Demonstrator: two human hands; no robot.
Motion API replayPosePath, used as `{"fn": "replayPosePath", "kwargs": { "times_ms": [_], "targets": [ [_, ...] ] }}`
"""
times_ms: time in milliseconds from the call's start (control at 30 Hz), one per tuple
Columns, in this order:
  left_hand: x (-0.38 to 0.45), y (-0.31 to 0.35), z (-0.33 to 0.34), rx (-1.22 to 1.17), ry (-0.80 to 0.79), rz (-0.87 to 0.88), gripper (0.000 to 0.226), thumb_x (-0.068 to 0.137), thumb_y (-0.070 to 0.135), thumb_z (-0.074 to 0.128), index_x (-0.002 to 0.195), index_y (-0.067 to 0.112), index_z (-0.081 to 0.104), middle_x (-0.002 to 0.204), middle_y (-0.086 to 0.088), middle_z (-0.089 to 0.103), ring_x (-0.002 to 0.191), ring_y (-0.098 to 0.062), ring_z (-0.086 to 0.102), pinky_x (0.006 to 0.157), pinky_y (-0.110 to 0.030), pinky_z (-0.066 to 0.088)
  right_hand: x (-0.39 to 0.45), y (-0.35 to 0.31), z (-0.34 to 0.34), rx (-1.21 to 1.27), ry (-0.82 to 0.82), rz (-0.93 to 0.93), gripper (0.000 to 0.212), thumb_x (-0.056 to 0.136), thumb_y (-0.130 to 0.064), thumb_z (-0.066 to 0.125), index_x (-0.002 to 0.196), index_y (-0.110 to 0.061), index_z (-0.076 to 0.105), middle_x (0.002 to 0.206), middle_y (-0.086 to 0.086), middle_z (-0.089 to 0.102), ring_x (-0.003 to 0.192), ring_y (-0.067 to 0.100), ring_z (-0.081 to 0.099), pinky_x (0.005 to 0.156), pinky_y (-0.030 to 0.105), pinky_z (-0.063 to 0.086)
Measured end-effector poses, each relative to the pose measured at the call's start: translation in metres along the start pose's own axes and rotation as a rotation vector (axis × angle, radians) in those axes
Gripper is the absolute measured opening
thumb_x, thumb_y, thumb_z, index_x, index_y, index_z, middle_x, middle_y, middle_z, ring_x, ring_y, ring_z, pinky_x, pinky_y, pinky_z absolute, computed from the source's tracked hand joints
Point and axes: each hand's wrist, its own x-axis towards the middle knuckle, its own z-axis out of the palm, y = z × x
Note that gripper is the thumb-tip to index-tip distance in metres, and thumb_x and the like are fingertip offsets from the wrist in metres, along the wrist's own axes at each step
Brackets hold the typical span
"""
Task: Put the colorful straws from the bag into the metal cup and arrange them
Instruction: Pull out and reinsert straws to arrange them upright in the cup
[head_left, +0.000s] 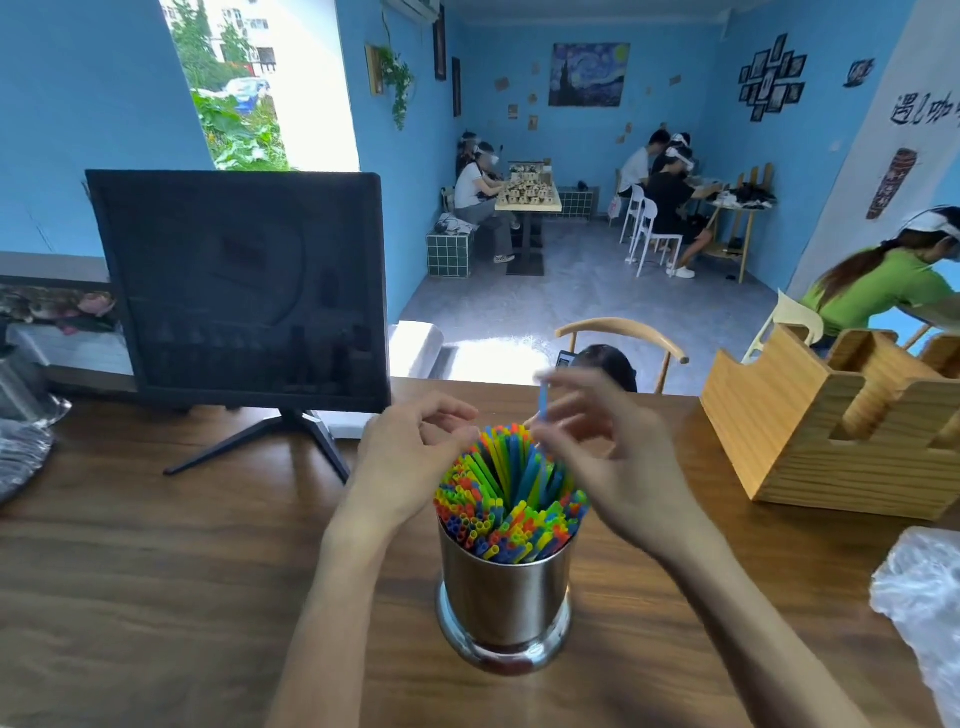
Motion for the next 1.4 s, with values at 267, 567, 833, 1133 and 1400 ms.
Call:
{"fn": "replayPosePath", "kwargs": {
  "times_ms": [267, 567, 833, 1133, 1400],
  "targets": [
    [0.011, -0.008, 0.016, 0.021, -0.084, -0.013, 0.013, 0.091, 0.042, 0.073, 0.103, 0.038, 0.078, 0.091, 0.021, 0.074, 0.086, 0.005, 0.065, 0.066, -0.013, 0.047, -0.009, 0.028, -0.001, -0.144, -0.11, 0.144, 0.006, 0.083, -0.027, 0.085, 0.083, -0.032, 0.083, 0.091, -0.017, 0.071, 0.101, 0.01, 0.063, 0.084, 0.026, 0.051],
    [0.015, -0.009, 0.031, -0.048, -0.123, -0.018, 0.013, 0.097, 0.031, 0.069, 0.104, 0.038, 0.078, 0.095, 0.028, 0.07, 0.096, 0.002, 0.064, 0.08, -0.022, 0.055, 0.005, 0.056, 0.003, 0.234, -0.252, 0.557, 0.02, 0.098, -0.044, 0.063, 0.11, -0.035, 0.076, 0.106, -0.012, 0.077, 0.1, 0.005, 0.072, 0.079, 0.02, 0.056],
    [0.008, -0.015, 0.047, -0.368, 0.016, -0.081, 0.018, 0.102, 0.026, 0.062, 0.1, 0.037, 0.076, 0.1, 0.021, 0.076, 0.099, 0.003, 0.069, 0.082, -0.018, 0.054, 0.003, 0.054, 0.011, 0.338, -0.087, 0.752, 0.042, 0.105, -0.052, 0.044, 0.087, -0.039, 0.08, 0.09, -0.011, 0.078, 0.081, -0.003, 0.072, 0.07, 0.017, 0.051],
    [0.006, -0.015, 0.05, -0.377, 0.02, -0.111, 0.017, 0.102, 0.028, 0.061, 0.101, 0.038, 0.076, 0.101, 0.026, 0.074, 0.1, 0.004, 0.068, 0.084, -0.024, 0.058, -0.004, 0.063, 0.001, 0.416, -0.024, 0.684, 0.037, 0.089, -0.051, 0.066, 0.075, -0.019, 0.078, 0.078, 0.002, 0.078, 0.07, 0.007, 0.073, 0.063, 0.013, 0.053],
    [0.009, -0.012, 0.052, -0.359, 0.03, -0.105, 0.017, 0.102, 0.029, 0.062, 0.099, 0.038, 0.076, 0.1, 0.024, 0.074, 0.102, 0.002, 0.068, 0.082, -0.019, 0.055, 0.003, 0.066, -0.004, 0.383, -0.086, 0.625, 0.03, 0.088, -0.039, 0.075, 0.083, -0.011, 0.081, 0.085, 0.007, 0.079, 0.075, 0.012, 0.074, 0.063, 0.018, 0.055]
  ]
}}
